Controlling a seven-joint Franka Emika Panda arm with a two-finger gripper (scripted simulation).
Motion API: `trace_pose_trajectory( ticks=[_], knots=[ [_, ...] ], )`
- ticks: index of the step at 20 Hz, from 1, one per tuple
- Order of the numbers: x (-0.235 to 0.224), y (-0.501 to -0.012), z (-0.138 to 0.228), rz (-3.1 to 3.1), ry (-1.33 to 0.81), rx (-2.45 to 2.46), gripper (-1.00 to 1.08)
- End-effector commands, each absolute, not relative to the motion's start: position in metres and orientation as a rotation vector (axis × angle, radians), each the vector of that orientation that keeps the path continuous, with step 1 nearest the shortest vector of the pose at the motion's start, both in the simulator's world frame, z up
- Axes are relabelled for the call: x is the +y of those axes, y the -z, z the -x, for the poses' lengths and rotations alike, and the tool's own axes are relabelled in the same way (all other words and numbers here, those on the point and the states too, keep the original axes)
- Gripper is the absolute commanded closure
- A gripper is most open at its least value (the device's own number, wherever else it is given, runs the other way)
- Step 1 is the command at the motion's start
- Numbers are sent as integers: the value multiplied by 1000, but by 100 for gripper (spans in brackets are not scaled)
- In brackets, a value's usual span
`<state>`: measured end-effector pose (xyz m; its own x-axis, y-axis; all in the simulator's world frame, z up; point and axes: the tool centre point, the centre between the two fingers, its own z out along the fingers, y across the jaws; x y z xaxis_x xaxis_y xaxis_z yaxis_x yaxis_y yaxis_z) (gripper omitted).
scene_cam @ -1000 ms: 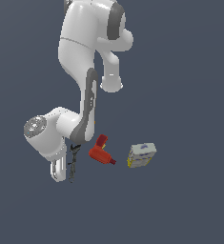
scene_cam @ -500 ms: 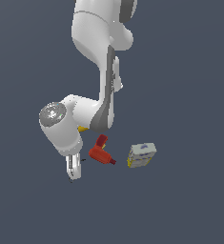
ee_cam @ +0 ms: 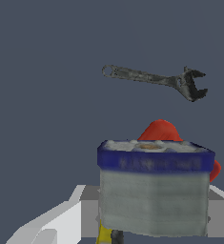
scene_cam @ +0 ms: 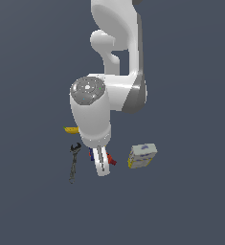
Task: Pick up a designated object from a clutter of objects.
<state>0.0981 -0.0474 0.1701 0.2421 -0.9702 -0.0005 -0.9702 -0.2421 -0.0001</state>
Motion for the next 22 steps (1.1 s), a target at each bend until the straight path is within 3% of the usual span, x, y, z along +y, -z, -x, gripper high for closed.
trace_pose_trajectory(
  ticks=[1, 22],
  knots=[
    [-22, -191, -100, 2475, 0, 1935, 108],
    [168, -344, -121, 2475, 1, 1936, 108]
  ],
)
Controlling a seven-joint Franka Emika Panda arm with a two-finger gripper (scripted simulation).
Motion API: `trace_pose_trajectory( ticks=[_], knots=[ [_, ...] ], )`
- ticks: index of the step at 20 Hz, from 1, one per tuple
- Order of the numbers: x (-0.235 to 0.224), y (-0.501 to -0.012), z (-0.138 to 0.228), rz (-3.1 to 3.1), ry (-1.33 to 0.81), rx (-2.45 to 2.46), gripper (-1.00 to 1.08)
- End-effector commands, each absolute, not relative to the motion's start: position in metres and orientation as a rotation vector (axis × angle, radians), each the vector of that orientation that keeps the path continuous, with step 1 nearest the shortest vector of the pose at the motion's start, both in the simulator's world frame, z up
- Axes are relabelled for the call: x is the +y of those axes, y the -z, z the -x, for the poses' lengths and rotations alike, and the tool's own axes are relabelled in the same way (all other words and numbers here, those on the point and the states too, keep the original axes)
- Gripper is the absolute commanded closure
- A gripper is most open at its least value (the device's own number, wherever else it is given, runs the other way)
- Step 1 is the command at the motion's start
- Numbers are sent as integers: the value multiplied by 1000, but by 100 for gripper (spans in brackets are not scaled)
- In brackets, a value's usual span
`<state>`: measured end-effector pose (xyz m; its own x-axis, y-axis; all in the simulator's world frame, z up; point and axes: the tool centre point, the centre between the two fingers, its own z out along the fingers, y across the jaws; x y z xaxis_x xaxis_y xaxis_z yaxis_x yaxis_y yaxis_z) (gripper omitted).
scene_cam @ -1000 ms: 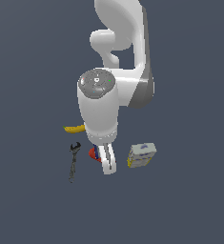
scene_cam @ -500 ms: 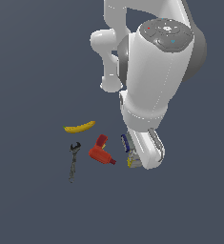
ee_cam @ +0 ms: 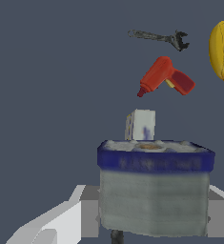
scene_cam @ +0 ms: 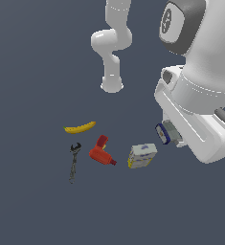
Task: Pick up a designated object from a clutter of objects.
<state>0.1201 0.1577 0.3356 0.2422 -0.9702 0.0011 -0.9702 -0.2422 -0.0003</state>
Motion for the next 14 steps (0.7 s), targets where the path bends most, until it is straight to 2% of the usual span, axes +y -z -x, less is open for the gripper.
trace_pose_trajectory(
  ticks=[1, 14],
  knots=[
    [175, -349, -122, -2474, -1, -1935, 108],
    [226, -390, -132, -2476, 0, -1934, 108]
  ],
)
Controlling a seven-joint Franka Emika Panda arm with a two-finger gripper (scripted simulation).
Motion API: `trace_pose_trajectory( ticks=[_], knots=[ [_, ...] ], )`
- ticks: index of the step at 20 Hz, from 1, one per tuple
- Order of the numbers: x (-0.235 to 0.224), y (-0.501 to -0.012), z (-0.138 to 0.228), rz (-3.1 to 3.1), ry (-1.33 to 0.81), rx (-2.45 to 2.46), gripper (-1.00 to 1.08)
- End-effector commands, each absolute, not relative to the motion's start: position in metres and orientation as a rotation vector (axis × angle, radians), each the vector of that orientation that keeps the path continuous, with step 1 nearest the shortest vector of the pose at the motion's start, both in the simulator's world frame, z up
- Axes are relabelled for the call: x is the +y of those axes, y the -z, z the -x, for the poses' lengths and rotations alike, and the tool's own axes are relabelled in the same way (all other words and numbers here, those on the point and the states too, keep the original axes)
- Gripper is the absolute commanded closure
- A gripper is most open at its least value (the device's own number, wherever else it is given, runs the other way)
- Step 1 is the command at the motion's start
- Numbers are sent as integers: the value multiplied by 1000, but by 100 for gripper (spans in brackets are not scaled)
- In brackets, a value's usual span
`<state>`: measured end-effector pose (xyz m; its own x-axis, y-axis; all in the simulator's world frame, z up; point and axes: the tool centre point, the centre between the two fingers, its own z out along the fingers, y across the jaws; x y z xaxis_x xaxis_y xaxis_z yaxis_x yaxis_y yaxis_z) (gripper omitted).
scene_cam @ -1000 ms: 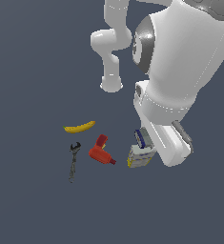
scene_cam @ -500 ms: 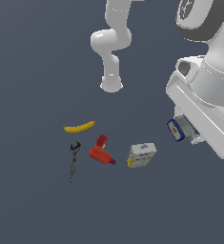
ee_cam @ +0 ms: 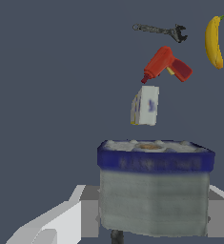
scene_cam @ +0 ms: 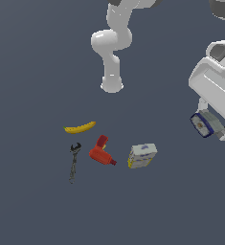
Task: Pick up a designated object from a clutter of objects.
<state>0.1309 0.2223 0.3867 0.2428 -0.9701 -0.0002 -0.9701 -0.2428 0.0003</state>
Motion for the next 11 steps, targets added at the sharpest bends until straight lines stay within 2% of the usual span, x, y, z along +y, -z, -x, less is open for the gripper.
trace_pose_trajectory(
  ticks=[1, 11],
  knots=[
    [227, -391, -132, -2476, 0, -1934, 108],
    [234, -396, -134, -2476, 0, -1934, 108]
  ],
)
